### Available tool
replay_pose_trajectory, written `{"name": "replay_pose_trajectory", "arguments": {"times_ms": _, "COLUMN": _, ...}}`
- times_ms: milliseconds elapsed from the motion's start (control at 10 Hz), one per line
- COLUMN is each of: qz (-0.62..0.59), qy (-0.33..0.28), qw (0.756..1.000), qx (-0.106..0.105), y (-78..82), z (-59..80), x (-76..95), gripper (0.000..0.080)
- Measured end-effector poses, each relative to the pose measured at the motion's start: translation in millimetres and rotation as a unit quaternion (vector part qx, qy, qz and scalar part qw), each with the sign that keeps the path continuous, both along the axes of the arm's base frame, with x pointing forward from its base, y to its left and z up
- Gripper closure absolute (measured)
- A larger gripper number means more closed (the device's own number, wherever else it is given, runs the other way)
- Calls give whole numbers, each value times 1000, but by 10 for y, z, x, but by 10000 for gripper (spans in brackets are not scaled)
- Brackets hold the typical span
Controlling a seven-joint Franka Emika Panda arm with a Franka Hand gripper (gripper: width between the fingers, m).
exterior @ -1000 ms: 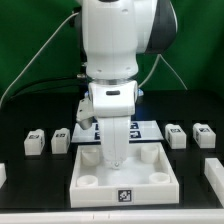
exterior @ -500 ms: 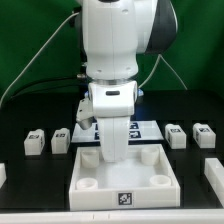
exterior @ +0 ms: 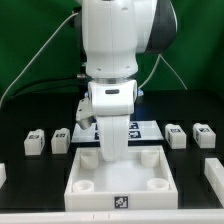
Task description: Assemble one leg
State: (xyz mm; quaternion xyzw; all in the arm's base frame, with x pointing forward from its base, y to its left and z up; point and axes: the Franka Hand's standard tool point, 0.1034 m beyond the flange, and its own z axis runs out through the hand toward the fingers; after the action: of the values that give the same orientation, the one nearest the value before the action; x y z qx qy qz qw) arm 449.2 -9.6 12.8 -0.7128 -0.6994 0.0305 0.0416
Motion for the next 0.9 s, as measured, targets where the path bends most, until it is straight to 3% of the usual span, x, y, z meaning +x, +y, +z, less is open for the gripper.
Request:
{"name": "replay_pose_trajectory", "arguments": {"times_ms": 400, "qz": 2, "qy": -4, "qw": 1000, "qx": 1, "y": 12, "z": -2, "x": 17, "gripper": 731}}
{"name": "replay_pose_trajectory", "arguments": {"times_ms": 900, "qz": 28, "qy": -32, "qw": 999, "qx": 22, "y": 459, "z": -15, "x": 337, "gripper": 732}}
